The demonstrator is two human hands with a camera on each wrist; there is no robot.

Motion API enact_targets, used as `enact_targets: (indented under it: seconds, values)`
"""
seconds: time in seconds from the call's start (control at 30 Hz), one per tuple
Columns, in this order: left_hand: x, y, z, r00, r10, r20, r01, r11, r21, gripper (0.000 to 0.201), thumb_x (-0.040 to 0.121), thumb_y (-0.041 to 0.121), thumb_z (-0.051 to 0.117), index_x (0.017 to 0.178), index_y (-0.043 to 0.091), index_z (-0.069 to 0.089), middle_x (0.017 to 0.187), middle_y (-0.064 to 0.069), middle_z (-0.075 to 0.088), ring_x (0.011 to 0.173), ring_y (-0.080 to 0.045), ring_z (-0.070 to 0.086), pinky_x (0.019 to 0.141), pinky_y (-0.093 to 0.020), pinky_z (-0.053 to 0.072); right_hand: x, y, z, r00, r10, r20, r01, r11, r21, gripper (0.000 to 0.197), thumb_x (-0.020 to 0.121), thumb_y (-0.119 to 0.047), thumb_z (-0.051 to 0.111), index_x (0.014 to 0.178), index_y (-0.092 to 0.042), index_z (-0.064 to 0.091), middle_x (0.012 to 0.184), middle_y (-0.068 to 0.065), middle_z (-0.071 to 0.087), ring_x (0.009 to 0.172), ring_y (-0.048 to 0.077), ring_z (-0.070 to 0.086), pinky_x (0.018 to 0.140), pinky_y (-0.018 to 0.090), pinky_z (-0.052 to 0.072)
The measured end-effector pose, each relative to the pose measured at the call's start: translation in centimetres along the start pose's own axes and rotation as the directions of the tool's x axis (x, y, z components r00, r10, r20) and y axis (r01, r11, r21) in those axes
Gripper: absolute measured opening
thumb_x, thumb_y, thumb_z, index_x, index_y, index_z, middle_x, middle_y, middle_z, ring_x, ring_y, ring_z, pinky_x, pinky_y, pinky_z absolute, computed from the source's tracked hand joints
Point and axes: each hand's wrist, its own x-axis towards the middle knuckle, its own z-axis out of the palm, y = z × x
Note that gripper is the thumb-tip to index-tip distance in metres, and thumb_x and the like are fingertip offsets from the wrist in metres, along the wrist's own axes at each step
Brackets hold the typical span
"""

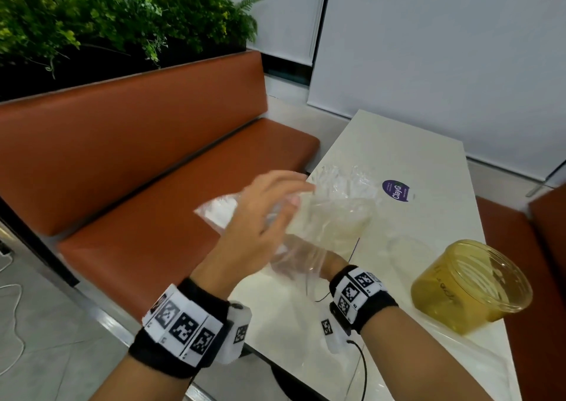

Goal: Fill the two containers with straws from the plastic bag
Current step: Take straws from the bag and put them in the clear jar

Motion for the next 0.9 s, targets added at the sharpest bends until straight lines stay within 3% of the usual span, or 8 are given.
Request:
enact_targets:
  seconds: [0.07,0.13,0.23,0.3,0.4,0.53,0.7,0.9]
  values:
    - [-0.5,-1.1,-1.4,0.945,-0.032,-0.325,0.088,0.983,0.162,0.027,0.101,0.021,0.047,0.118,0.015,0.068,0.129,-0.001,0.058,0.125,-0.018,0.051,0.104,-0.050,0.042,-0.3,-0.7,0.1,0.941,-0.035,0.336,-0.153,0.842,0.517,0.024,0.088,-0.014,0.052,0.089,-0.028,0.072,0.070,-0.015,0.064,0.064,-0.001,0.060,0.101,0.035,0.055]
    - [-0.9,-2.1,-2.5,0.832,-0.126,-0.541,0.323,0.902,0.286,0.028,0.098,0.020,0.053,0.124,0.014,0.062,0.134,-0.004,0.051,0.126,-0.020,0.045,0.106,-0.046,0.041,-0.3,0.4,-0.4,0.912,-0.231,0.340,-0.085,0.705,0.704,0.012,0.078,-0.012,0.063,0.088,-0.007,0.068,0.068,0.009,0.064,0.062,0.023,0.060,0.091,0.060,0.053]
    - [-0.7,-3.5,-3.3,0.772,-0.411,-0.484,0.509,0.857,0.083,0.048,0.100,0.047,0.050,0.140,0.021,0.047,0.140,0.000,0.050,0.126,-0.015,0.049,0.102,-0.035,0.043,-0.6,1.7,-1.9,0.917,-0.304,0.258,-0.006,0.636,0.772,0.006,0.086,-0.014,0.068,0.082,-0.016,0.064,0.068,0.006,0.060,0.059,0.019,0.057,0.069,0.039,0.053]
    - [-0.1,-4.0,-3.0,0.769,-0.535,-0.351,0.535,0.838,-0.105,0.047,0.101,0.053,0.044,0.115,0.012,0.061,0.106,0.002,0.064,0.095,-0.013,0.061,0.080,-0.032,0.048,-0.6,1.8,-2.0,0.914,-0.327,0.242,0.029,0.646,0.763,0.016,0.091,-0.018,0.071,0.089,-0.030,0.060,0.079,-0.005,0.062,0.065,0.010,0.058,0.068,0.031,0.054]
    - [0.6,-4.1,-2.4,0.799,-0.467,-0.379,0.468,0.879,-0.096,0.050,0.105,0.038,0.041,0.078,-0.003,0.053,0.070,-0.005,0.054,0.064,-0.014,0.048,0.062,-0.033,0.041,-0.7,2.1,-2.9,0.920,-0.286,0.266,-0.012,0.661,0.750,0.026,0.093,-0.015,0.071,0.091,-0.034,0.054,0.100,-0.003,0.062,0.089,0.013,0.059,0.098,0.046,0.054]
    - [1.4,-4.3,-2.4,0.766,-0.454,-0.455,0.454,0.883,-0.117,0.038,0.104,0.034,0.040,0.087,0.017,0.069,0.064,-0.001,0.055,0.058,-0.008,0.051,0.057,-0.035,0.045,-0.6,4.3,-2.9,0.946,-0.228,0.233,-0.004,0.707,0.707,0.018,0.093,-0.011,0.070,0.090,-0.024,0.060,0.089,-0.002,0.060,0.083,0.014,0.058,0.099,0.051,0.052]
    - [2.4,-5.2,-5.6,0.711,-0.405,-0.575,0.450,0.890,-0.071,0.036,0.100,0.046,0.038,0.094,0.031,0.069,0.068,0.001,0.059,0.062,-0.017,0.057,0.063,-0.047,0.056,-0.6,11.5,-2.5,0.966,-0.154,0.209,0.032,0.870,0.493,0.020,0.082,-0.021,0.078,0.096,-0.026,0.065,0.084,-0.009,0.068,0.060,-0.002,0.061,0.059,0.022,0.047]
    - [1.9,-6.2,-7.5,0.622,-0.398,-0.674,0.534,0.845,-0.006,0.038,0.104,0.031,0.035,0.073,0.016,0.049,0.063,0.006,0.046,0.064,-0.018,0.046,0.064,-0.034,0.038,-1.1,19.3,-6.1,0.973,0.032,0.228,-0.112,0.932,0.345,0.021,0.081,-0.007,0.078,0.076,-0.017,0.060,0.069,0.001,0.065,0.052,0.016,0.057,0.062,0.031,0.049]
